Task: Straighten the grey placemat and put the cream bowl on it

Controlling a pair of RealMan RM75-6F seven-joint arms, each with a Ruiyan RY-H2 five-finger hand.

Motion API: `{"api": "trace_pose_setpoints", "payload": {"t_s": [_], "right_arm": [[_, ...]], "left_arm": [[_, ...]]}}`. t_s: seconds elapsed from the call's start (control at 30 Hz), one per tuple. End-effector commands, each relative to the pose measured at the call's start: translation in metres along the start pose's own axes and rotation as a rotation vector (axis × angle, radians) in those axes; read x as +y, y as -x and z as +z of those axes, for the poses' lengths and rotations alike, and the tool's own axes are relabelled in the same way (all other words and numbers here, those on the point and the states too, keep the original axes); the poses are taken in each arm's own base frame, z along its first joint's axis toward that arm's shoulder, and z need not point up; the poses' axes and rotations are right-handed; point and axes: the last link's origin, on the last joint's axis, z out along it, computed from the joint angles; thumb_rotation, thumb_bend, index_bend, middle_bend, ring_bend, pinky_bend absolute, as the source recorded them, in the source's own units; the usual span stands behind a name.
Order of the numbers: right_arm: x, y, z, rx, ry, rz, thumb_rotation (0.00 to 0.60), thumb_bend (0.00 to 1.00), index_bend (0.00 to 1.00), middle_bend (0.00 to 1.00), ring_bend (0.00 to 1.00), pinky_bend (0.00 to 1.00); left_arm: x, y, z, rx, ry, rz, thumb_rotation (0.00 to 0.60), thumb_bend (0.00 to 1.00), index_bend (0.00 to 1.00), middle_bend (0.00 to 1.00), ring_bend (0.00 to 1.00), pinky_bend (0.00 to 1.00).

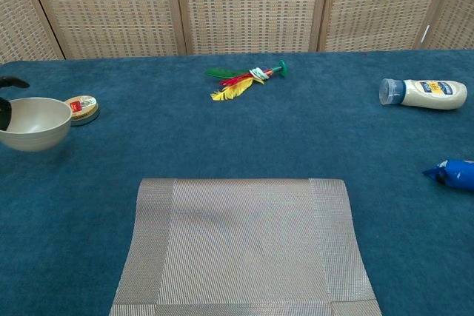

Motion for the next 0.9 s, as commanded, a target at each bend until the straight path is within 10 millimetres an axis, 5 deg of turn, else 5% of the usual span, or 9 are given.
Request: {"api": "trace_pose_setpoints", "payload": {"t_s": [0.03, 0.1, 0.2, 0.47, 0.73, 0.9], "right_arm": [[-0.001, 0.000, -0.001, 0.001, -0.006, 0.001, 0.600, 0.00, 0.07, 0.00, 0.00, 0.00], [-0.002, 0.000, -0.001, 0.002, -0.008, 0.000, 0.600, 0.00, 0.07, 0.00, 0.00, 0.00], [-0.001, 0.000, -0.001, 0.002, -0.006, -0.001, 0.600, 0.00, 0.07, 0.00, 0.00, 0.00], [0.000, 0.000, 0.000, -0.001, 0.002, -0.005, 0.600, 0.00, 0.07, 0.00, 0.00, 0.00], [0.002, 0.001, 0.001, 0.002, 0.013, -0.011, 0.600, 0.00, 0.07, 0.00, 0.00, 0.00], [0.002, 0.001, 0.002, 0.002, 0.018, -0.015, 0.600, 0.00, 0.07, 0.00, 0.00, 0.00]], "left_arm": [[-0.013, 0.011, -0.010, -0.018, -0.024, -0.012, 0.600, 0.42, 0.61, 0.00, 0.00, 0.00], [-0.015, 0.016, -0.013, -0.030, -0.021, -0.023, 0.600, 0.14, 0.27, 0.00, 0.00, 0.00], [-0.016, 0.019, -0.017, -0.038, -0.016, -0.050, 0.600, 0.00, 0.00, 0.00, 0.00, 0.00], [-0.002, -0.013, -0.037, 0.133, 0.125, -0.162, 0.600, 0.00, 0.02, 0.00, 0.00, 0.00], [0.065, -0.018, -0.064, 0.112, 0.512, -0.177, 0.600, 0.00, 0.24, 0.00, 0.00, 0.00], [0.105, -0.004, -0.081, 0.091, 0.675, -0.152, 0.600, 0.00, 0.32, 0.00, 0.00, 0.00]]}}
